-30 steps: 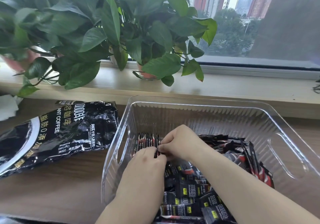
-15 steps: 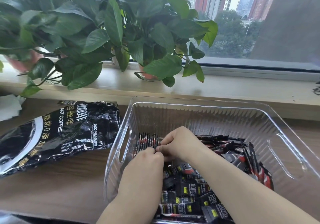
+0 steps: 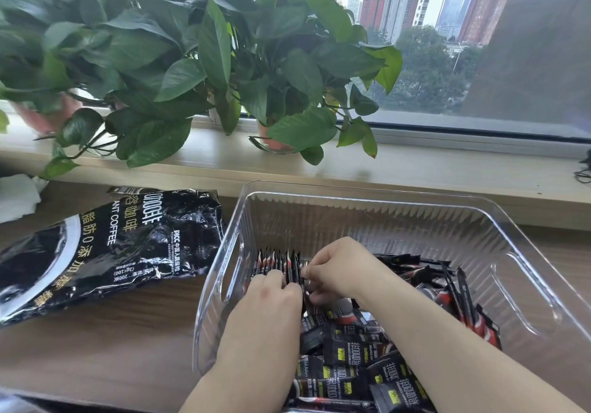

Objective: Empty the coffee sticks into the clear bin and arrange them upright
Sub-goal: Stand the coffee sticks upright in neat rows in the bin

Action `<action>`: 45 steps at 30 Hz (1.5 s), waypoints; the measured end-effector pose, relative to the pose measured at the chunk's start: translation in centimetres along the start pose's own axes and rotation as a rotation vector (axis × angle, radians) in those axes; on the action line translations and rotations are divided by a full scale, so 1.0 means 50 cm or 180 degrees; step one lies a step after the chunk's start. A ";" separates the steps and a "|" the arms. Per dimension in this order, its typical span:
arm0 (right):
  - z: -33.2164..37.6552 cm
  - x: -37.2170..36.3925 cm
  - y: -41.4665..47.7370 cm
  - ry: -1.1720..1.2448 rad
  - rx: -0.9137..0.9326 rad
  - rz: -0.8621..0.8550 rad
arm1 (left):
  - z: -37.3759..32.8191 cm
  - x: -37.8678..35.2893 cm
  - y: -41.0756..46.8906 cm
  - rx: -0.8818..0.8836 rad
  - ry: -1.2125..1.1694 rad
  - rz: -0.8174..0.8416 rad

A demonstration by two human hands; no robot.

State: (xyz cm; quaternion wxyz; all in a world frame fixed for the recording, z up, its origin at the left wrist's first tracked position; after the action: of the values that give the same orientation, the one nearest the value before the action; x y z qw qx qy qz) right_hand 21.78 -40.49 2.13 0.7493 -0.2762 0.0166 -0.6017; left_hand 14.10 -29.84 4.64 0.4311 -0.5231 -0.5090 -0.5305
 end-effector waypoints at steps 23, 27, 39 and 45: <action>0.042 0.018 -0.015 -0.1264 0.0531 0.0268 | -0.016 -0.022 0.000 -0.0236 0.0504 0.0446; 0.093 0.098 -0.073 -0.1743 0.0844 0.0190 | -0.011 -0.019 -0.002 -0.0118 0.0408 0.0433; 0.031 0.183 -0.093 -0.3119 0.0952 -0.0158 | -0.009 -0.025 -0.004 0.0094 0.0066 0.0496; 0.012 0.176 -0.058 -0.3209 0.0884 -0.0352 | -0.008 -0.025 -0.005 0.0131 -0.0034 0.0552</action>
State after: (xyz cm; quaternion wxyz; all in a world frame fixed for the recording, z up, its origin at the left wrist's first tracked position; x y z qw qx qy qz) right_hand 21.84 -48.61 6.59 0.6610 -0.4299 -0.4405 -0.4292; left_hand 13.91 -30.30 3.40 0.4834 -0.5591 -0.4748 -0.4778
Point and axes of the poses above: each hand's wrist, its own y-axis towards the middle knuckle, its own x-axis out of the back of the hand, z = x × y, the point moved 8 cm from there along y, towards the middle knuckle, and after that the axes turned 9 degrees about y, right-handed, at the moved point
